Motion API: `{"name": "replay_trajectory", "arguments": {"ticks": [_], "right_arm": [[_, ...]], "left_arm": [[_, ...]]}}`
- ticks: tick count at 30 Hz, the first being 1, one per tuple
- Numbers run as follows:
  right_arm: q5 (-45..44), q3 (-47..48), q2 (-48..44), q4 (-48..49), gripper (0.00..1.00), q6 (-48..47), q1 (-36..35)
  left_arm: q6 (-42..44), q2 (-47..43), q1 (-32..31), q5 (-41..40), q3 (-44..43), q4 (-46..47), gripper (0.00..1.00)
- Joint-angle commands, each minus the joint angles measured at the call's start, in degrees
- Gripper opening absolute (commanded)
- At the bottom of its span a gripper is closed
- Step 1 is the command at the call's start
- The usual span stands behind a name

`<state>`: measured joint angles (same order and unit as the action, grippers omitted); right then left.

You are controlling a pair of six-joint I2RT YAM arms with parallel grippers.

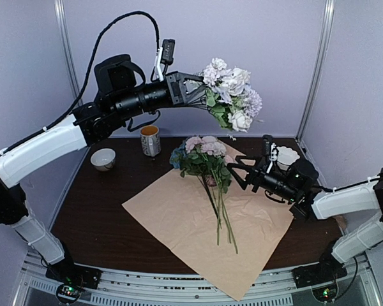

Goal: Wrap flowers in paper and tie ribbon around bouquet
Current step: Pass from the left arm to the right

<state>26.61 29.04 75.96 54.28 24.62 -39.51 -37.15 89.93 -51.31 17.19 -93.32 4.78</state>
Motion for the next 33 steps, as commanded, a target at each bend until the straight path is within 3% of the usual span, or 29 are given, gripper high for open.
{"name": "replay_trajectory", "arguments": {"ticks": [1, 7, 15, 20, 26, 29, 33], "right_arm": [[-5.6, -4.5, 4.8, 36.2, 0.82, 6.2, 3.9], [-3.6, 1.8, 5.5, 36.9, 0.80, 3.9, 3.1], [-4.2, 8.1, 0.4, 29.0, 0.90, -8.5, -4.6], [-8.3, 8.0, -0.6, 36.4, 0.93, -8.3, -5.3], [-15.0, 9.5, -6.3, 26.7, 0.95, -14.3, -5.4], [-18.6, 9.1, -9.1, 22.1, 0.84, -16.7, -5.3], [-17.9, 9.5, -12.5, 15.6, 0.46, -17.1, -5.4]], "left_arm": [[0.4, -0.8, -2.4, 4.4, -5.6, 6.7, 0.00], [-0.5, 3.2, -6.7, 8.4, -9.1, 9.4, 0.00], [-3.4, 10.2, -6.9, 10.9, -16.8, 10.6, 0.00], [-6.0, 12.6, -7.0, 13.0, -18.0, 10.4, 0.00], [-4.9, 11.7, -6.9, 12.7, -16.0, 7.3, 0.00], [-3.1, 10.7, -6.9, 11.2, -14.5, 4.7, 0.00], [-0.7, 8.8, -6.9, 8.4, -11.7, 1.6, 0.00]]}}
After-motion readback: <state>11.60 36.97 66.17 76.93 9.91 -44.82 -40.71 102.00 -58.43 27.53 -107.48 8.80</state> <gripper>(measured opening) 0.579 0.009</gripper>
